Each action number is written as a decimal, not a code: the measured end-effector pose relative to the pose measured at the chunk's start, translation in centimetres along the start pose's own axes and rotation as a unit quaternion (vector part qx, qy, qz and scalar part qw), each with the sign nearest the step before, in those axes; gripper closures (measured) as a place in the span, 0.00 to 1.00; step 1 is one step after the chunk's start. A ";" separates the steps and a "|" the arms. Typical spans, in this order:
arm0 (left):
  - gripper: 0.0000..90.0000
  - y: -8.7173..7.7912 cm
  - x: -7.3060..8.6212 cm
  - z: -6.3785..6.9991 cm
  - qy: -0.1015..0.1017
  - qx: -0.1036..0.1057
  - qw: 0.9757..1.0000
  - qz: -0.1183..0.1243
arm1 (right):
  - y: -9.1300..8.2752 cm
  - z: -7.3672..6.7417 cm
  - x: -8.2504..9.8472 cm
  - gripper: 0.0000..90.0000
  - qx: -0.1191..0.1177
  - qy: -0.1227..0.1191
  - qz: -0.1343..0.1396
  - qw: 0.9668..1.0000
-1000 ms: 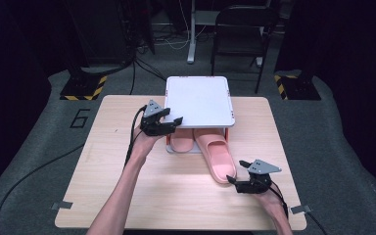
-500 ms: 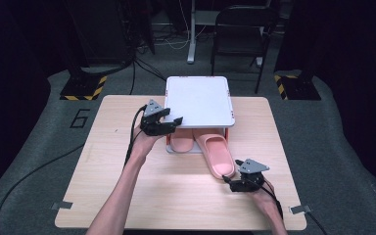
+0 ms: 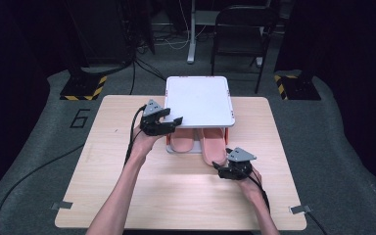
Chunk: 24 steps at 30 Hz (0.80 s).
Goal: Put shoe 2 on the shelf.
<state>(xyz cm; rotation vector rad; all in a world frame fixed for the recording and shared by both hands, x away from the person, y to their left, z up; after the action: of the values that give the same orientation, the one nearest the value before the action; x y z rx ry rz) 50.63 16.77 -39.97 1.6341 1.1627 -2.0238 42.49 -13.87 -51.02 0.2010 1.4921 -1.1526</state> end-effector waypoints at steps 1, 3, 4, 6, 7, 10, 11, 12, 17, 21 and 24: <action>0.38 0.0 0.0 0.0 -0.001 0.000 1.000 0.000 | -0.3 0.0 0.1 0.27 -0.002 0.010 0.001 1.000; 0.38 0.0 0.0 0.0 -0.001 0.002 1.000 0.000 | -1.0 0.1 0.5 0.28 -0.012 0.023 0.006 1.000; 0.38 0.0 0.0 -0.1 -0.001 0.002 1.000 0.000 | -1.2 0.1 0.8 0.29 -0.008 0.022 0.000 1.000; 0.38 -0.1 0.0 -0.1 -0.002 0.005 1.000 -0.003 | -1.4 0.2 1.5 0.35 -0.013 0.012 -0.007 1.000; 0.38 -0.1 0.0 -0.1 -0.002 0.004 1.000 -0.002 | -1.4 0.2 1.8 0.37 -0.021 0.007 -0.017 1.000; 0.38 0.0 0.0 0.0 -0.003 0.001 1.000 0.001 | -0.6 0.0 2.0 0.40 -0.024 -0.002 -0.032 0.999; 0.38 0.0 0.0 0.0 -0.004 0.001 1.000 0.001 | -0.3 0.0 1.8 0.40 -0.023 -0.010 -0.037 0.999; 0.38 0.0 0.0 -0.1 -0.004 0.003 1.000 -0.002 | -0.1 -0.2 1.7 0.41 -0.021 -0.005 -0.042 0.999; 0.38 0.0 0.0 0.0 -0.005 0.001 1.000 0.000 | 2.0 -0.1 0.3 0.41 -0.020 -0.008 -0.037 0.999; 0.38 0.0 0.0 -0.1 -0.006 0.003 1.000 -0.002 | 3.5 0.2 -0.7 0.41 -0.018 -0.001 -0.038 0.999; 0.38 0.0 0.0 -0.1 -0.007 0.003 1.000 0.001 | 4.3 0.3 -1.3 0.41 -0.015 0.010 -0.039 0.999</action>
<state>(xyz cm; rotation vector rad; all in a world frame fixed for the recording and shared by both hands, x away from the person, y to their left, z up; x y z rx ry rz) 50.67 16.81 -39.97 1.6209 1.1496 -2.0363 46.02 -11.35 -52.21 0.1354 1.5465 -1.1920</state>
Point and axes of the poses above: each handheld gripper's, and its own axes: y roughly forward along the jaws, x roughly out of its underside, z roughly to its right, the point moved 1 cm from there along y, roughly forward along the jaws, and after that the axes turned 4 degrees about -z, right-handed, at the moved point
